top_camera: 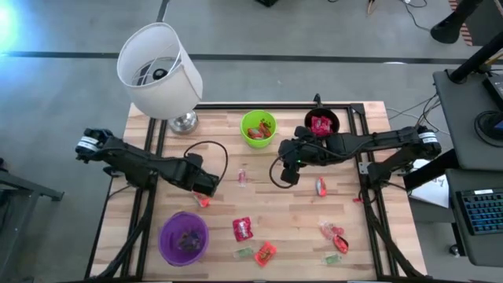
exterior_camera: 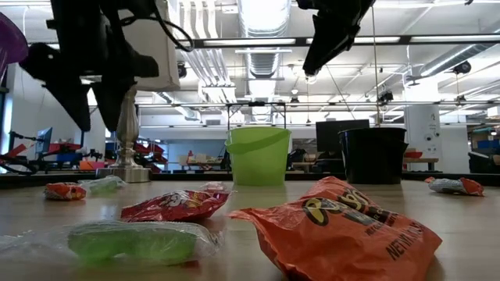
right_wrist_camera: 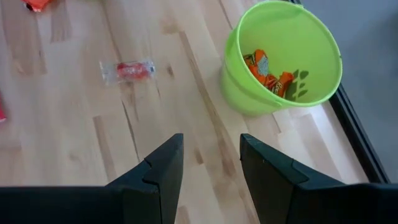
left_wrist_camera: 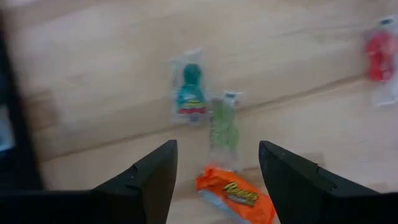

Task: Sort candy
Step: Put the green gummy into the violet bucket

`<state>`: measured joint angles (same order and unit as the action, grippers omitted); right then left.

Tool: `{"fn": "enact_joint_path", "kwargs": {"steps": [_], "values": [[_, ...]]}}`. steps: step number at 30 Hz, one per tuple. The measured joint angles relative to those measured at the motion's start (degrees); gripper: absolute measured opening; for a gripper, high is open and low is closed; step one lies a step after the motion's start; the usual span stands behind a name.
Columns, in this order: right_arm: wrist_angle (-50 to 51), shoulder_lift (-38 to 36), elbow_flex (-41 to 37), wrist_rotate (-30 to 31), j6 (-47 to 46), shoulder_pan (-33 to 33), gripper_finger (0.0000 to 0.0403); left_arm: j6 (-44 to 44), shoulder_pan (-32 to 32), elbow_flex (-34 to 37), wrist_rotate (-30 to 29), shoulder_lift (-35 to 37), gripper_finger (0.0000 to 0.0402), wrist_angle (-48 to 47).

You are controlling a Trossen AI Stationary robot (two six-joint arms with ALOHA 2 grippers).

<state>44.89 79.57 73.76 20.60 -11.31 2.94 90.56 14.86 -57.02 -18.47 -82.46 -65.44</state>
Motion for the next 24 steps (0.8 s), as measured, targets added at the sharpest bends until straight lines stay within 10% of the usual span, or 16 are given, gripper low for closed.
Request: {"fn": "enact_joint_path", "kwargs": {"steps": [24], "values": [[3.34, 0.0, 0.0, -0.02, -0.2, 0.02, 0.0151, -0.02, -2.69, 13.41, 7.05, -0.1, 0.0208, 20.24]]}}
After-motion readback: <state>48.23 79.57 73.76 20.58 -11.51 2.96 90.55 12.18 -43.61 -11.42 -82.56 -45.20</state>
